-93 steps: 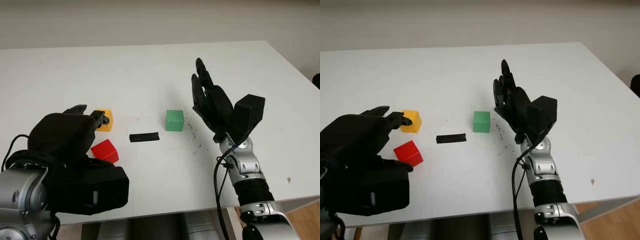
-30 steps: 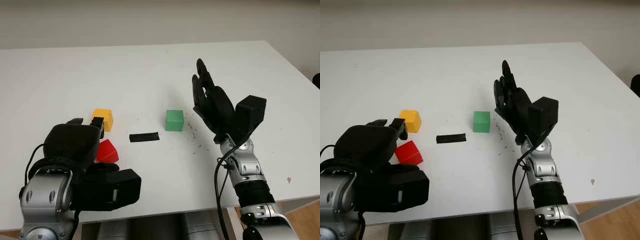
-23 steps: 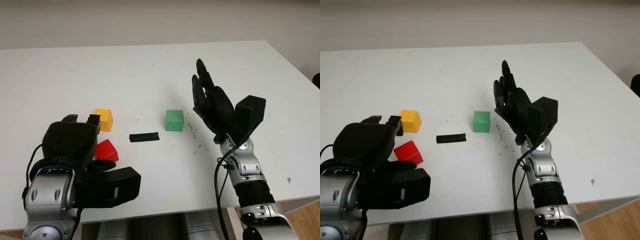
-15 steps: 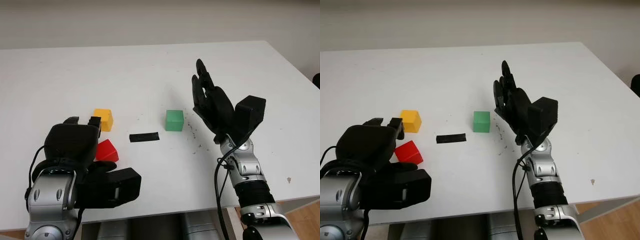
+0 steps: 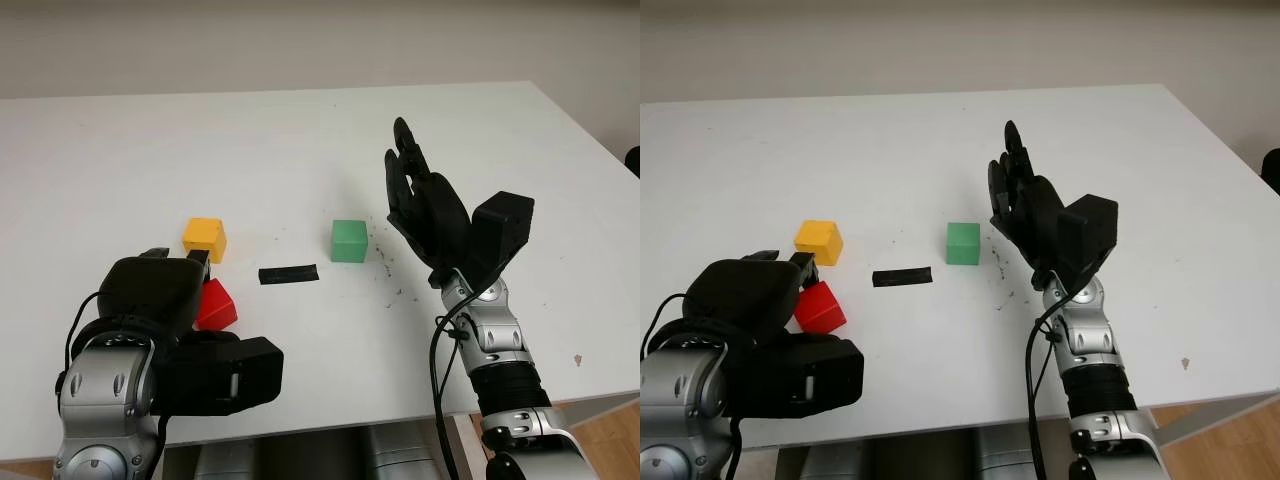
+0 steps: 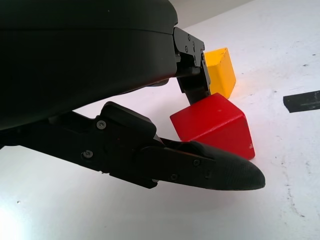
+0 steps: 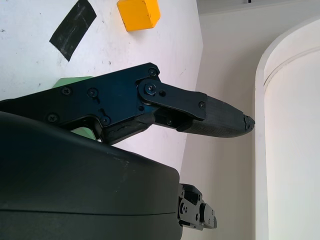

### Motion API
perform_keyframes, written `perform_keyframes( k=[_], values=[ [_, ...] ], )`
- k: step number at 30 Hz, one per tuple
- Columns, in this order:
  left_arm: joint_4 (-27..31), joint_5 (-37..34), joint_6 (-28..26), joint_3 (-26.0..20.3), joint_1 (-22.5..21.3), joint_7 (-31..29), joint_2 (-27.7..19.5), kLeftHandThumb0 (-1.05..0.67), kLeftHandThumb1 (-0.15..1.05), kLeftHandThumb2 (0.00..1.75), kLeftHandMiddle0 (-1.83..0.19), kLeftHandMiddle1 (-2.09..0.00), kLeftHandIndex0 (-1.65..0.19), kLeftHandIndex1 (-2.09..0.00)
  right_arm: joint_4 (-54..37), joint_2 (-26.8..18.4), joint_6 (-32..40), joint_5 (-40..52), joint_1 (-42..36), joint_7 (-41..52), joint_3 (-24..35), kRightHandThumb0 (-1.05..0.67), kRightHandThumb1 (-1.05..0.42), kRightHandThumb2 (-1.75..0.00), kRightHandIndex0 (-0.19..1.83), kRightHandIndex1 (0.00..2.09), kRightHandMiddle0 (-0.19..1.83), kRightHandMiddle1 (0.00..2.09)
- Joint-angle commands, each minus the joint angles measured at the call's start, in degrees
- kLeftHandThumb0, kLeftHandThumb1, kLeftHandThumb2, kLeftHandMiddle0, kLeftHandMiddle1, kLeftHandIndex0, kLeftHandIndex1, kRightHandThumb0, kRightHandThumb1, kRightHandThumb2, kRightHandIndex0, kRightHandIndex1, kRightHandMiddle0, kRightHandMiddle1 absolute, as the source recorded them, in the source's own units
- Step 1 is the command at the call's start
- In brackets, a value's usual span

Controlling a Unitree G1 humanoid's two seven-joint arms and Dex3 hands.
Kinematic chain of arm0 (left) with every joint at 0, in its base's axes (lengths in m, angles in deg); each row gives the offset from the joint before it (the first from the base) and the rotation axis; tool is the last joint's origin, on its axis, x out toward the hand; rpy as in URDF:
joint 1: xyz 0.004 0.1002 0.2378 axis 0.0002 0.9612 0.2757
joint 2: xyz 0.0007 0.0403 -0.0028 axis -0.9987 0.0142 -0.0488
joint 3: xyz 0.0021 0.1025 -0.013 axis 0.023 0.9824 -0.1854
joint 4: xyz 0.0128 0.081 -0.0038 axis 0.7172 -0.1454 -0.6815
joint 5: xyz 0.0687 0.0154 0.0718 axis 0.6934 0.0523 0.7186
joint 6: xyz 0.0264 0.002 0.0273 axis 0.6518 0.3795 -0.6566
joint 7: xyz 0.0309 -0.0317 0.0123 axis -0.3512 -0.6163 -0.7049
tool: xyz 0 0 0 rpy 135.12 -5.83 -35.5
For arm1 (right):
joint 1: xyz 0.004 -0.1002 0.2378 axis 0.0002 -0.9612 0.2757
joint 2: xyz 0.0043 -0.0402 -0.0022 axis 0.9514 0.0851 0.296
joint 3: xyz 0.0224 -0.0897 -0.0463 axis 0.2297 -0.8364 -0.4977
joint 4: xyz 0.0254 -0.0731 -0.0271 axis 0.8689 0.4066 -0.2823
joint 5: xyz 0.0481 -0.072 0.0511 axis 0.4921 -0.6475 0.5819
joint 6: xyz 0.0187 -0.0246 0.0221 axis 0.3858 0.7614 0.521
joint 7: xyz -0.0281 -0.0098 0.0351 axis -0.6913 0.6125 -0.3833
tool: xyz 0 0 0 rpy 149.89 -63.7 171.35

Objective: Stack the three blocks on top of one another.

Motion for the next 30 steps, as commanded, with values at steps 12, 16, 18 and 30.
perform_keyframes(
  k=[12,16,18,30],
  values=[
    [-4.56,0.41,-2.7,2.36,3.3,17.47,0.47,-0.4,1.05,0.11,-0.43,-0.1,-0.26,-1.1,-1.51,-0.45,1.04,0.21,-0.39,-0.2,0.42,-0.76,-1.05,-0.66,-0.19,0.0,-0.19,0.0],
    [-5.79,-0.01,-3.21,2.69,3.82,20.42,0.09,-0.34,1.03,0.06,-0.46,-0.11,-0.33,-1.13,-1.7,-0.52,1.1,0.22,-0.48,-0.09,0.35,-0.75,-1.05,-0.66,-0.19,0.0,-0.19,0.0],
    [-5.97,-0.19,-3.23,2.83,3.99,21.37,-0.31,-0.33,1.01,0.05,-0.48,-0.12,-0.34,-1.18,-1.77,-0.49,1.22,0.13,-0.52,-0.27,0.36,-0.74,-1.05,-0.66,-0.19,0.0,-0.19,0.0],
    [-3.35,-2.22,-2.56,3.08,3.01,17.79,-1.79,-0.34,0.96,0.05,-0.48,-0.15,-0.36,-1.25,-2.06,-0.43,1.14,0.39,-0.78,0.23,0.36,-0.75,-1.05,-0.65,-0.19,0.0,-0.19,0.0]
  ],
)
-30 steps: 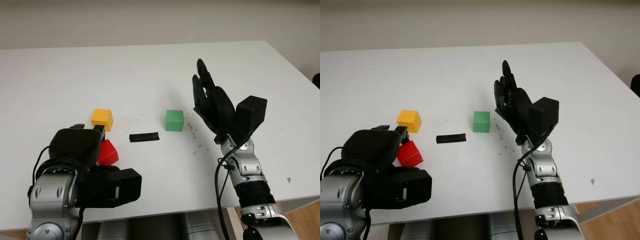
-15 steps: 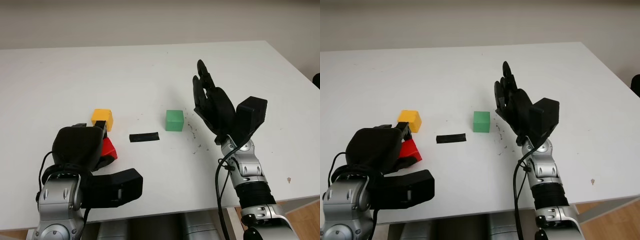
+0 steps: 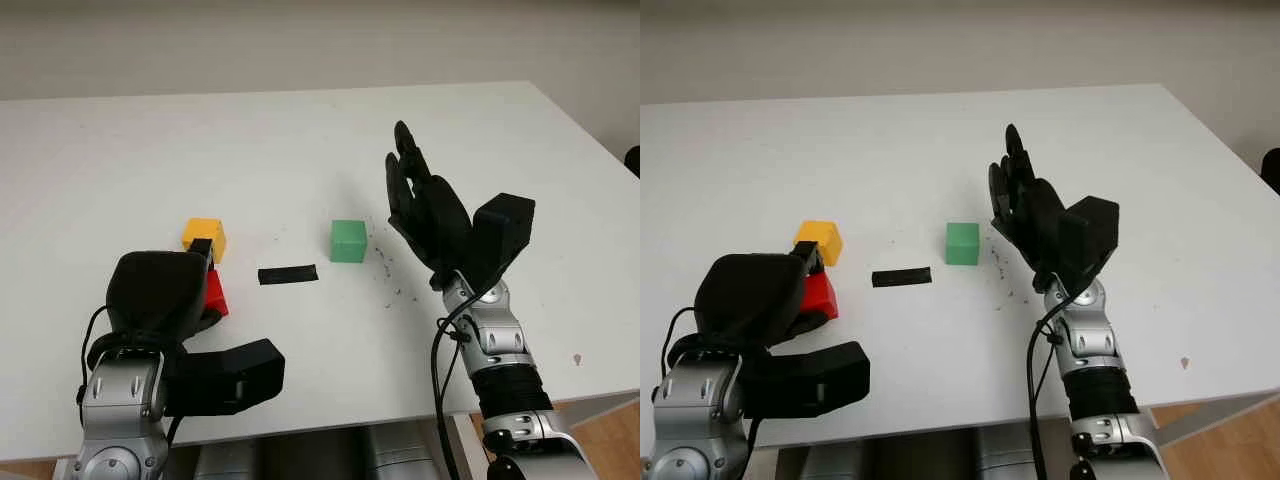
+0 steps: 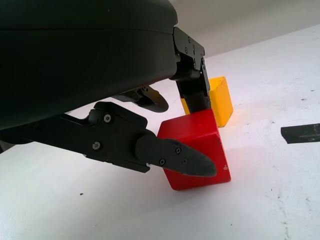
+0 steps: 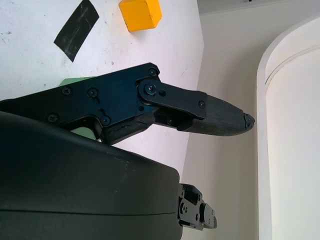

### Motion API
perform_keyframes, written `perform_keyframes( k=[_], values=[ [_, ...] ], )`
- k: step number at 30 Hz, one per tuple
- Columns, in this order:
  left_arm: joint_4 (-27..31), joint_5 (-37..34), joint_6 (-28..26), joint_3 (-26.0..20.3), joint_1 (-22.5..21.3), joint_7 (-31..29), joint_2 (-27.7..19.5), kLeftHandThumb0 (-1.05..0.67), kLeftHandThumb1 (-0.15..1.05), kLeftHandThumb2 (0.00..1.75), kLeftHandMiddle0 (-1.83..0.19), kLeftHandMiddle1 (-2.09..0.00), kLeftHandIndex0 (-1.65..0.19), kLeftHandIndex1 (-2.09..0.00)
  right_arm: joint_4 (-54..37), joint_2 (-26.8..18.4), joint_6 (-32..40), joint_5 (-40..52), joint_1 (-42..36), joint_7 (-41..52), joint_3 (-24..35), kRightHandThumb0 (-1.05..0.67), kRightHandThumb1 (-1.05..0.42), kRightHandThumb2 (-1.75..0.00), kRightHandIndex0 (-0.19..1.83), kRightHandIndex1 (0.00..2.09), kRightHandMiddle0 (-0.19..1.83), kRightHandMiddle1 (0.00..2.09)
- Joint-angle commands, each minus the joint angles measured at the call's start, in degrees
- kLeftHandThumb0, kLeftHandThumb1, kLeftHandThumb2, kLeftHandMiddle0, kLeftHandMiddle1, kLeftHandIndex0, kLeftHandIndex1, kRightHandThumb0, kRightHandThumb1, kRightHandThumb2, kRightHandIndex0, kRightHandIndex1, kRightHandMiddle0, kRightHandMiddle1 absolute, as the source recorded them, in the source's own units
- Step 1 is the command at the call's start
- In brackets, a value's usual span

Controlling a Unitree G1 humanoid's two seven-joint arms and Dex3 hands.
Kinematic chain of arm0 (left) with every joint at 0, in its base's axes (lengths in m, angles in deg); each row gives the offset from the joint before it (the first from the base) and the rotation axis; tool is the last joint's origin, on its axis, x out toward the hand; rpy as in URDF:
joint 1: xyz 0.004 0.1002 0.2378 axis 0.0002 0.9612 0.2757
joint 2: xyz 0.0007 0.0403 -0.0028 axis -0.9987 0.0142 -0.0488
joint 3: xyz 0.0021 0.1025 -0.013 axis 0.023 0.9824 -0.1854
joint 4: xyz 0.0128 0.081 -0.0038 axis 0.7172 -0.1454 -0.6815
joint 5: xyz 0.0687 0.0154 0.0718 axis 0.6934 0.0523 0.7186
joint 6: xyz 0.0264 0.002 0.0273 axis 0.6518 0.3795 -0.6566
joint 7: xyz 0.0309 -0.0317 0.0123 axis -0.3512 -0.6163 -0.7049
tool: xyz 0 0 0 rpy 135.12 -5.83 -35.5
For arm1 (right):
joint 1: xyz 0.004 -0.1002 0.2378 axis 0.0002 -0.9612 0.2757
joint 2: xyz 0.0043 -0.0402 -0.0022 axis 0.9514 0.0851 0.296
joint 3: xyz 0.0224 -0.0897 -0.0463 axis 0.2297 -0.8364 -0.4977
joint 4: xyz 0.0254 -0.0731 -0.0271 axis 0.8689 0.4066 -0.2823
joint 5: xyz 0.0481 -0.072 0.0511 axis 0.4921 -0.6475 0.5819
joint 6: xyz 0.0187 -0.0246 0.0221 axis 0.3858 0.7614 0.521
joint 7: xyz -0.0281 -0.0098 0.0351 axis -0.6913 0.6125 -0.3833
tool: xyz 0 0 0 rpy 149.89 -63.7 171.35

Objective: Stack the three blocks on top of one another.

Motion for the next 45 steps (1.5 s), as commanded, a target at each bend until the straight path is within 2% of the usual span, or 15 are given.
perform_keyframes(
  k=[1,6,9,10,19,24,30,35,41,45],
  values=[
    [1.42,-1.58,0.22,0.14,-0.06,0.0,-0.16,-0.34,0.97,0.05,-0.49,-0.16,-0.38,-1.27,-0.91,-0.33,-0.15,0.28,-0.07,0.09,0.3,-0.75,-1.05,-0.65,-0.19,0.0,-0.19,0.0],
    [6.3,-11.56,0.51,-1.76,-1.32,1.04,-0.04,-0.36,1.02,0.06,-0.5,-0.13,-0.34,-1.37,-0.9,-0.34,-0.23,0.26,-0.15,0.24,0.26,-0.74,-1.05,-0.66,-0.19,0.0,-0.19,0.0],
    [8.23,-16.17,1.22,-2.89,-1.86,4.32,-0.41,-0.38,1.02,0.05,-0.53,-0.12,-0.27,-1.63,-0.86,-0.29,-0.21,0.21,-0.17,0.18,0.22,-0.74,-1.05,-0.66,-0.19,0.0,-0.19,0.0],
    [8.78,-17.33,1.36,-3.17,-2.09,5.32,-0.37,-0.39,1.02,0.05,-0.53,-0.12,-0.26,-1.66,-0.72,-0.25,-0.3,0.26,-0.15,0.21,0.26,-0.74,-1.05,-0.66,-0.19,0.0,-0.19,0.0],
    [8.88,-31.38,4.67,-5.3,-3.48,17.97,-0.46,-0.34,1.0,0.05,-0.51,-0.1,-0.34,-1.5,-0.51,-0.18,-0.46,0.64,-0.21,-0.03,0.46,-0.76,-1.05,-0.64,-0.19,0.0,-0.19,0.0],
    [4.72,-36.62,5.21,-4.7,-4.34,23.53,0.12,-0.35,1.01,0.05,-0.44,-0.06,-0.34,-1.5,-0.44,-0.09,-0.46,0.47,-0.12,-0.28,0.42,-0.76,-1.05,-0.63,-0.19,0.0,-0.19,0.0],
    [0.31,-41.38,4.45,-3.41,-5.09,24.94,0.04,-0.33,1.02,0.06,-0.39,-0.04,-0.32,-1.48,-0.71,-0.12,-0.52,0.55,-0.34,-0.21,0.32,-0.75,-1.05,-0.64,-0.19,0.0,-0.19,0.0],
    [-6.64,-44.19,4.58,-1.16,-6.88,27.01,-0.66,-0.37,1.04,0.06,-0.34,-0.03,-0.27,-1.57,-0.95,-0.07,-0.21,0.54,-0.42,-0.29,0.3,-0.74,-1.05,-0.65,-0.19,0.0,-0.19,0.0],
    [-14.06,-41.54,6.24,1.67,-9.87,30.15,-5.37,-0.4,1.04,0.05,-0.19,-0.02,-0.31,-1.51,-0.99,0.0,-0.37,0.71,-0.48,-0.14,0.32,-0.74,-1.05,-0.64,-0.19,0.0,-0.19,0.0],
    [-19.71,-43.63,9.69,2.9,-11.88,32.49,-8.23,-0.44,1.04,0.06,-0.11,-0.03,-0.37,-1.47,-1.27,0.02,-0.14,0.65,-0.7,-0.33,0.3,-0.75,-1.05,-0.65,-0.19,0.0,-0.19,0.0]
  ],
)
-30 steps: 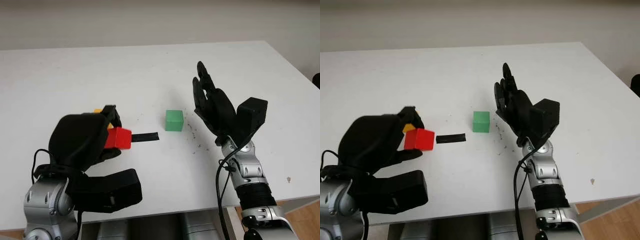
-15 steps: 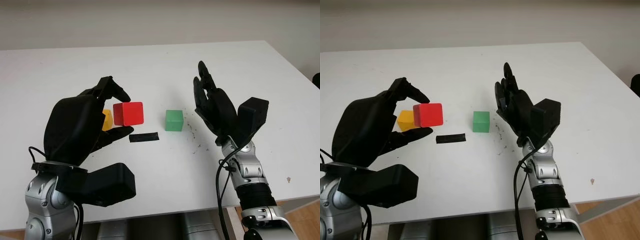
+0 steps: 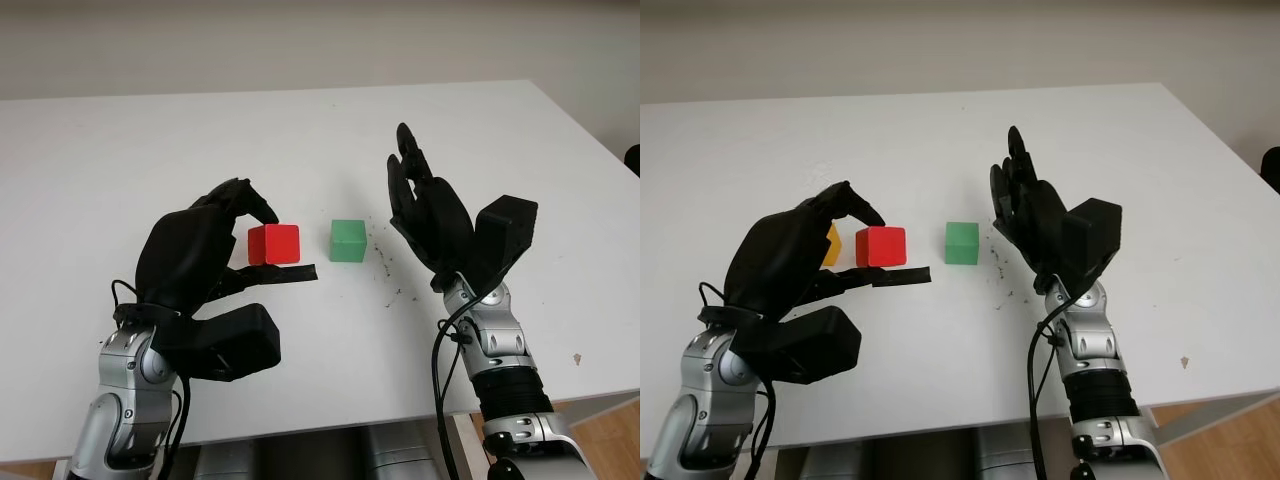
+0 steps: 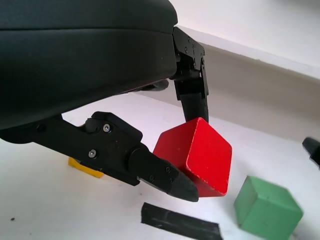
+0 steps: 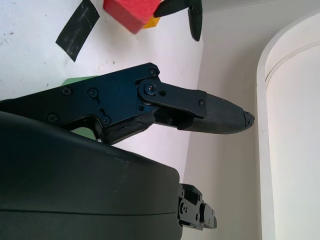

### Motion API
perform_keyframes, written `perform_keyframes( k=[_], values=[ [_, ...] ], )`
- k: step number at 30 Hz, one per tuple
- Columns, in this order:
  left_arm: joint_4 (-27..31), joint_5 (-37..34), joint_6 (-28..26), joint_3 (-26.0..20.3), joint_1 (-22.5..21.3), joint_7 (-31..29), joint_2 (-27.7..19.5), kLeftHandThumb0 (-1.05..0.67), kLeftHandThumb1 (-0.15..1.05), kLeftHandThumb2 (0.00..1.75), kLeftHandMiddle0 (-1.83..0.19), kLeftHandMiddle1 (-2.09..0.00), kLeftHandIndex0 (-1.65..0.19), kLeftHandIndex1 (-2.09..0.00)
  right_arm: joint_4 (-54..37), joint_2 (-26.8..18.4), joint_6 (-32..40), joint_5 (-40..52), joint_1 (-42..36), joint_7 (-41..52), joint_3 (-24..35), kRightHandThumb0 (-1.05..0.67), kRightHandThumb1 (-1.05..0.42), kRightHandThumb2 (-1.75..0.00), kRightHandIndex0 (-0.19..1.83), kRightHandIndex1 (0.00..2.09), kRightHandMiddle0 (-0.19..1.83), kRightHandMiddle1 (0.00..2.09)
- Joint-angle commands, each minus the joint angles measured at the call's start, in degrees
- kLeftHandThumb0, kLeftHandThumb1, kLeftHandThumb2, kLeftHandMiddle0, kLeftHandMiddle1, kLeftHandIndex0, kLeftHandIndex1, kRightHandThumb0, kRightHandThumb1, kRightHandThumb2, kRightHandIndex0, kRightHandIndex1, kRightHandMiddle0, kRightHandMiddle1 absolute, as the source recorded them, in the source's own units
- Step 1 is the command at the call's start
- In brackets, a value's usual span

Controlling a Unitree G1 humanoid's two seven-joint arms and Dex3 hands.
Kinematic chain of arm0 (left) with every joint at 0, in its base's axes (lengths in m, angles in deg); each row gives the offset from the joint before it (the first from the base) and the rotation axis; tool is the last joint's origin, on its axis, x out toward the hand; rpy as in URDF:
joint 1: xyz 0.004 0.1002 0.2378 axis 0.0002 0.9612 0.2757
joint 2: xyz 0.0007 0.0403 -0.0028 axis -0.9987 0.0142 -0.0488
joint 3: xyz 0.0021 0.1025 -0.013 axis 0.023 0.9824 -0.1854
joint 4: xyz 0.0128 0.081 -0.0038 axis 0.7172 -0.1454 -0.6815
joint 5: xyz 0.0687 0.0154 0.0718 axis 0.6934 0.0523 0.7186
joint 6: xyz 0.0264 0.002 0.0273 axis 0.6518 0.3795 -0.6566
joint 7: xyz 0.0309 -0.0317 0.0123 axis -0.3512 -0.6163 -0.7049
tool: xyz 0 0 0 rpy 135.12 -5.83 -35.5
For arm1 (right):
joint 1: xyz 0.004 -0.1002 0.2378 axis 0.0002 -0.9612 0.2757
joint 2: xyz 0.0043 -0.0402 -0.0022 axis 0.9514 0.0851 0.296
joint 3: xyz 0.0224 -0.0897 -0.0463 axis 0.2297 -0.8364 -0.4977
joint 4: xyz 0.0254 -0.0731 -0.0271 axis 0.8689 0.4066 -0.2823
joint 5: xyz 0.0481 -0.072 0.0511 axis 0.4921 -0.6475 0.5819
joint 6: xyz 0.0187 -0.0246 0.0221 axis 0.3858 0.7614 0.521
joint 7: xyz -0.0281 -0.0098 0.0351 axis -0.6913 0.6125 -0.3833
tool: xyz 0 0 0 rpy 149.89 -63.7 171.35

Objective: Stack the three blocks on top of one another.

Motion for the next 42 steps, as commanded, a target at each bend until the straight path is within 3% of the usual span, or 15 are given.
perform_keyframes(
  k=[1,13,21,31,42],
  values=[
    [-1.77,-1.61,1.33,0.63,-1.91,0.96,-0.95,-0.44,1.04,0.06,-0.11,-0.03,-0.37,-1.48,-1.25,-0.09,-0.06,0.1,-0.19,-0.05,0.13,-0.75,-1.05,-0.65,-0.19,0.0,-0.19,0.0],
    [-10.24,-13.11,4.39,-0.03,-5.56,0.51,-5.21,-0.45,1.03,0.05,-0.09,-0.05,-0.37,-1.42,-0.82,-0.13,-0.04,0.22,-0.02,-0.2,0.27,-0.74,-1.05,-0.65,-0.19,0.0,-0.19,0.0],
    [-11.99,-11.21,5.04,1.91,-7.07,1.37,-8.09,-0.43,1.03,0.05,-0.1,-0.06,-0.36,-1.44,-1.02,-0.37,0.07,0.23,-0.01,-0.14,0.25,-0.75,-1.05,-0.65,-0.19,0.0,-0.19,0.0],
    [-15.53,-12.19,4.02,2.7,-9.43,0.64,-8.25,-0.43,1.04,0.06,-0.09,-0.05,-0.35,-1.4,-1.31,-0.32,0.01,0.14,-0.3,-0.14,0.09,-0.75,-1.05,-0.64,-0.19,0.0,-0.19,0.01],
    [-17.37,-18.23,3.32,2.96,-10.59,-1.57,-6.94,-0.39,1.03,0.05,-0.09,-0.05,-0.35,-1.36,-1.6,-0.07,0.23,0.18,-0.57,-0.55,0.13,-0.75,-1.05,-0.65,-0.19,0.0,-0.19,0.0]
  ],
)
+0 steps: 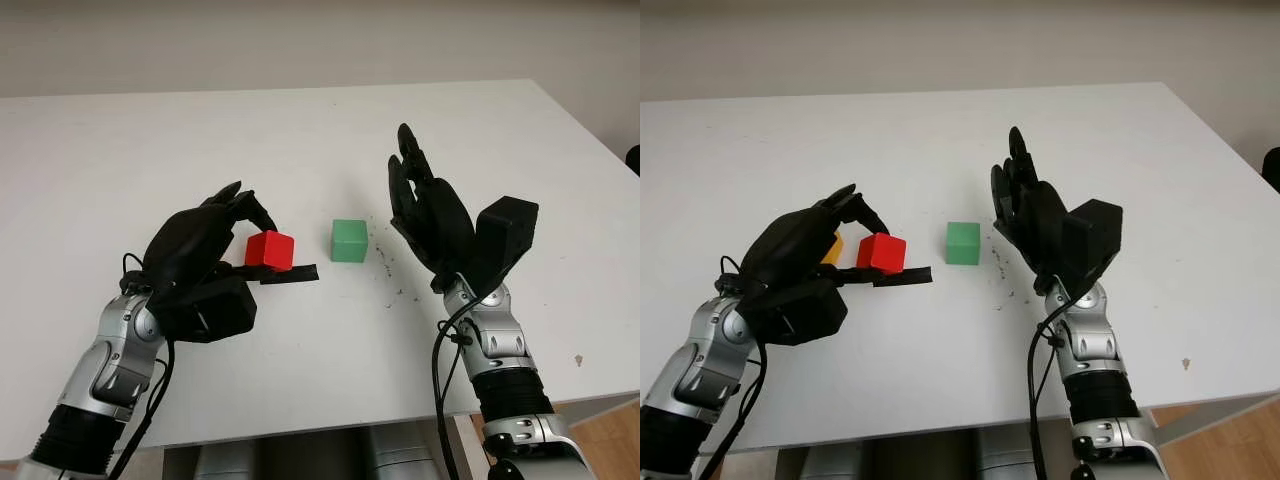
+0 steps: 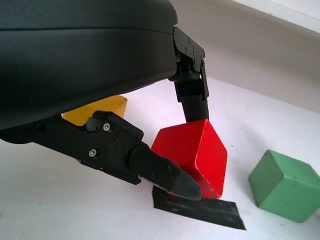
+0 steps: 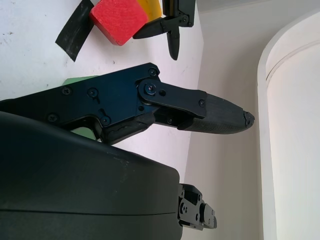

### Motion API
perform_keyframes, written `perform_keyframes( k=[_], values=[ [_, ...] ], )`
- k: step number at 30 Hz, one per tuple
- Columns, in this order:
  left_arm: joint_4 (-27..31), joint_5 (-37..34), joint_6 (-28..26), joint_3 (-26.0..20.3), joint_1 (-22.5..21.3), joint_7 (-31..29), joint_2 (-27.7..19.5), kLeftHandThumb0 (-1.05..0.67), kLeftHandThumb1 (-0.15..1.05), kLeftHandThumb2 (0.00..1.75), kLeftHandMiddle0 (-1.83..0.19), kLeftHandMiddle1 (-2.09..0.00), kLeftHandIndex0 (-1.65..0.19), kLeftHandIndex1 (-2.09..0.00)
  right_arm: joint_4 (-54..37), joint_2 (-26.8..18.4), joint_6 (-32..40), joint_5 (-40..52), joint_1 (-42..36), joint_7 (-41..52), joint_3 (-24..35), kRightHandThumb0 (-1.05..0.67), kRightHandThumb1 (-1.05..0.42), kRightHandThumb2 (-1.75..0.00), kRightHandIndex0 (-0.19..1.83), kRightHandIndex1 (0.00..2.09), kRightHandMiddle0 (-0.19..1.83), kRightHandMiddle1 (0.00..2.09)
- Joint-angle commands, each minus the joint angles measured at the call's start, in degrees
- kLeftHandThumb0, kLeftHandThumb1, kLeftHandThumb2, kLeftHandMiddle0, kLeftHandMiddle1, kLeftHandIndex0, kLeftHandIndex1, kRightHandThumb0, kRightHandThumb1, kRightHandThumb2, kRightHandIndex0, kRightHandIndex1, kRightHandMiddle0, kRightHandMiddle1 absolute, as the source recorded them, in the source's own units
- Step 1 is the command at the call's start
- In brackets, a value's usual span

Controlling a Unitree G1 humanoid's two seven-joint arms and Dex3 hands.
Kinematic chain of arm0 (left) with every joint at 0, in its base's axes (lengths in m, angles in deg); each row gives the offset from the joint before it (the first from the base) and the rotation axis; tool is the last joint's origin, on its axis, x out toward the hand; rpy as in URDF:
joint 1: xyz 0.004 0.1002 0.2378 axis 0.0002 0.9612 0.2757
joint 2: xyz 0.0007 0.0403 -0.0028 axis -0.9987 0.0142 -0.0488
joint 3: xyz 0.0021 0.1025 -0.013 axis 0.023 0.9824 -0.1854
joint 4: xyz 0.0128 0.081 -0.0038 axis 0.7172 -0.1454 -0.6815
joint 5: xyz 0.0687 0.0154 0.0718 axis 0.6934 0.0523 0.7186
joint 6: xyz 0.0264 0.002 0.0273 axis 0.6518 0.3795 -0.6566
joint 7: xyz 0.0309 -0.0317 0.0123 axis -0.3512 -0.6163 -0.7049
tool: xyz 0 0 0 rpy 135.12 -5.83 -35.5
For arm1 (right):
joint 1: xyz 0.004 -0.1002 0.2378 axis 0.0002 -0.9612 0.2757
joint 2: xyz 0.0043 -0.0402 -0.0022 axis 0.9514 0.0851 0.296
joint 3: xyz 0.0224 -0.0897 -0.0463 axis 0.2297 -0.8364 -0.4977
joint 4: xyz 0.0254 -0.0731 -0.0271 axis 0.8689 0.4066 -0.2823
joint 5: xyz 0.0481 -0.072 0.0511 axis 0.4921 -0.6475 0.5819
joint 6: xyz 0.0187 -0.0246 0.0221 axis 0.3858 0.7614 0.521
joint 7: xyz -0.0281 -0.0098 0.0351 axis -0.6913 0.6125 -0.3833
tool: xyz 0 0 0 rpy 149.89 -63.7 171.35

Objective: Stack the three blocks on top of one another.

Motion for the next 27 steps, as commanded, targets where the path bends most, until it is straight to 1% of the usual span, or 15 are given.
perform_keyframes(
  k=[1,8,12,17,22,27],
  values=[
    [-0.6,-1.97,0.31,-0.26,-1.42,-0.52,0.51,-0.39,1.03,0.05,-0.09,-0.05,-0.35,-1.37,-1.25,-0.14,-0.1,-0.07,-0.39,-0.09,0.13,-0.75,-1.05,-0.65,-0.19,0.0,-0.19,0.0],
    [-1.14,-8.63,-0.36,-0.88,-1.65,-3.23,1.55,-0.41,1.04,0.06,-0.08,-0.05,-0.34,-1.41,-1.51,0.03,0.28,0.09,-0.5,-0.43,0.17,-0.74,-1.05,-0.65,-0.19,0.0,-0.19,0.0],
    [-1.96,-9.82,-0.36,-0.48,-1.52,-3.03,1.6,-0.43,1.03,0.05,-0.09,-0.06,-0.34,-1.44,-1.37,-0.19,0.0,0.17,-0.51,-0.01,0.12,-0.74,-1.05,-0.65,-0.19,0.0,-0.19,0.0],
    [-2.73,-9.29,-0.24,0.11,-1.47,-2.55,1.48,-0.41,1.03,0.05,-0.08,-0.05,-0.33,-1.45,-1.66,-0.26,0.46,0.18,-0.57,-0.02,0.2,-0.74,-1.05,-0.65,-0.19,0.0,-0.19,0.0],
    [-3.25,-4.3,0.12,1.8,-1.62,0.4,0.65,-0.42,1.02,0.05,-0.1,-0.06,-0.33,-1.46,-1.45,-0.34,0.19,0.14,-0.53,0.14,0.18,-0.74,-1.05,-0.65,-0.19,0.0,-0.19,0.0],
    [-3.39,-0.49,-0.13,2.78,-1.46,2.5,0.56,-0.38,1.0,0.05,-0.11,-0.06,-0.35,-1.34,-2.14,-0.35,0.59,0.03,-0.83,-0.01,0.09,-0.75,-1.05,-0.65,-0.19,0.0,-0.19,0.0]
  ],
)
